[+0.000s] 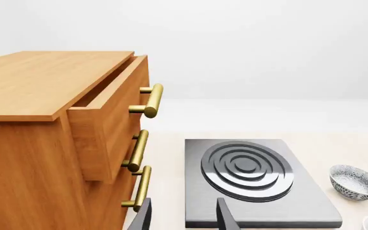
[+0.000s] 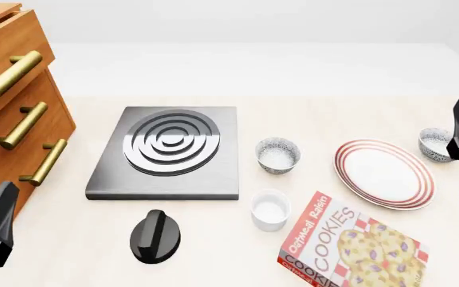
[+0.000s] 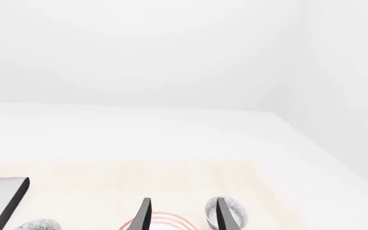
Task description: Pick the akita bowl next to the plate and place it on the plate.
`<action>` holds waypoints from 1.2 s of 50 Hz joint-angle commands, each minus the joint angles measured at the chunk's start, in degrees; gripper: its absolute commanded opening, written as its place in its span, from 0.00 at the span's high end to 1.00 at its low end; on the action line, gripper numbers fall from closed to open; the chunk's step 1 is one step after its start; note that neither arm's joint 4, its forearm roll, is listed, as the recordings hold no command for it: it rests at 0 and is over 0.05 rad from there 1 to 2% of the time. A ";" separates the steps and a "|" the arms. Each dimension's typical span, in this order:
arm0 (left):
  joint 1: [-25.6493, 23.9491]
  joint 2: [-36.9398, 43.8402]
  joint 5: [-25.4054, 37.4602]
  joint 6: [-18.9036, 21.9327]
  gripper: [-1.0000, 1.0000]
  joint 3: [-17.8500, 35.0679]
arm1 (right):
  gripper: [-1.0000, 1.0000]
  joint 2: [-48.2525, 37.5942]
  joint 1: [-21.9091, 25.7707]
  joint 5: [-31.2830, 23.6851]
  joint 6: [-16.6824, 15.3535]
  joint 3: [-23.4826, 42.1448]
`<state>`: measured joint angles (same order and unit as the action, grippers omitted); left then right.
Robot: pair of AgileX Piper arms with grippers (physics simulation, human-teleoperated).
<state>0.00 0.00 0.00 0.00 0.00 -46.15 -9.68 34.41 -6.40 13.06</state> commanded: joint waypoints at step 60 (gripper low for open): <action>0.00 0.00 0.00 0.00 0.00 0.00 | 0.00 -13.89 -2.61 7.21 -3.71 6.30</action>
<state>0.00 0.00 0.00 0.00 0.00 -58.35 -12.26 40.70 -9.54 18.74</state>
